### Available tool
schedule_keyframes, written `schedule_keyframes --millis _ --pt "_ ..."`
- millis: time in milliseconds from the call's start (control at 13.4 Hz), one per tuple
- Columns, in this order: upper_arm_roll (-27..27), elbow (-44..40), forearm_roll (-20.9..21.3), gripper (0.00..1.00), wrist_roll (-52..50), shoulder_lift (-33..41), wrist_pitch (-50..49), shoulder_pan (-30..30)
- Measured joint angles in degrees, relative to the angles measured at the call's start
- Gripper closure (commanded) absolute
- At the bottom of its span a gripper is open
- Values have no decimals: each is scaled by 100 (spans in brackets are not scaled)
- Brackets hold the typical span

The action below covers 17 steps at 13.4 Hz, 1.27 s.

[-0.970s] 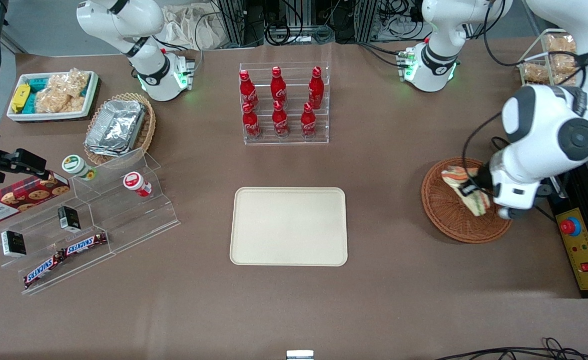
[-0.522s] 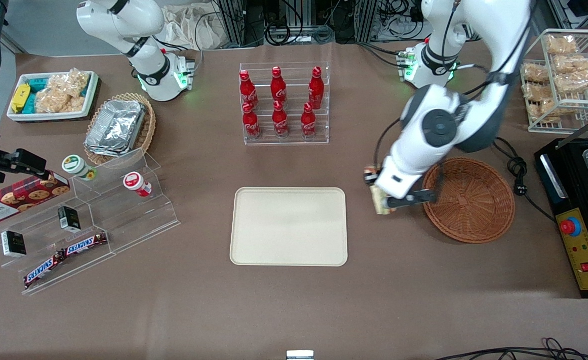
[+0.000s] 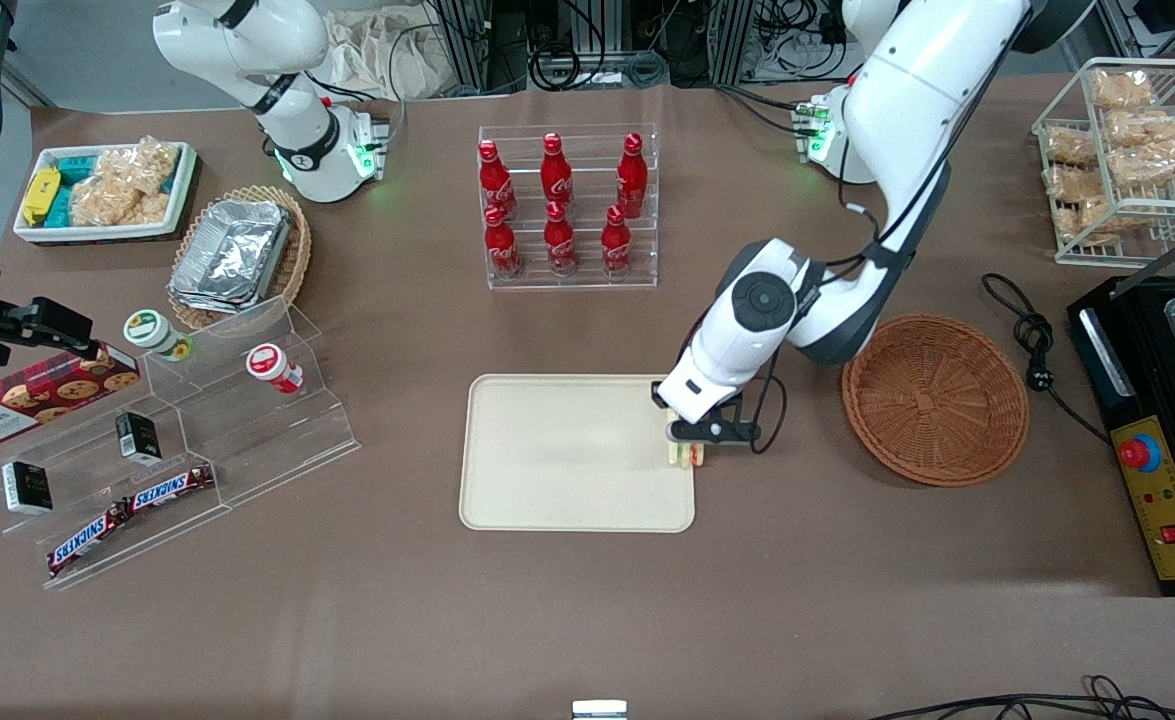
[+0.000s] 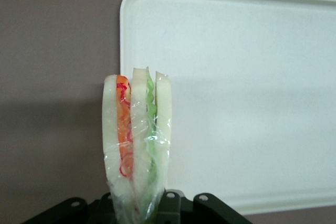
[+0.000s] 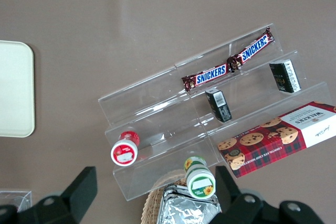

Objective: Place sandwich from basket to tray

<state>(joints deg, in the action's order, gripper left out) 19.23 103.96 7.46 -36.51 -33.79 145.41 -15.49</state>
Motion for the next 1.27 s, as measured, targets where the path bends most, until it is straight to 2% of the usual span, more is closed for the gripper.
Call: schedule_keyframes --millis 224,299,373,672,821,1045,1269 --pt "3 -422 43 26 19 -342 80 -38" --pt "3 -450 43 18 16 -363 141 -55" --pt "4 -462 42 2 -7 -363 161 -66" --pt "-3 -569 40 1 -581 -283 213 -55" --pt "-34 -608 40 1 -893 60 117 45" --pt "-47 -640 40 1 -894 957 -1111 485" --pt "-54 -647 -112 1 -381 1760 -2336 900"
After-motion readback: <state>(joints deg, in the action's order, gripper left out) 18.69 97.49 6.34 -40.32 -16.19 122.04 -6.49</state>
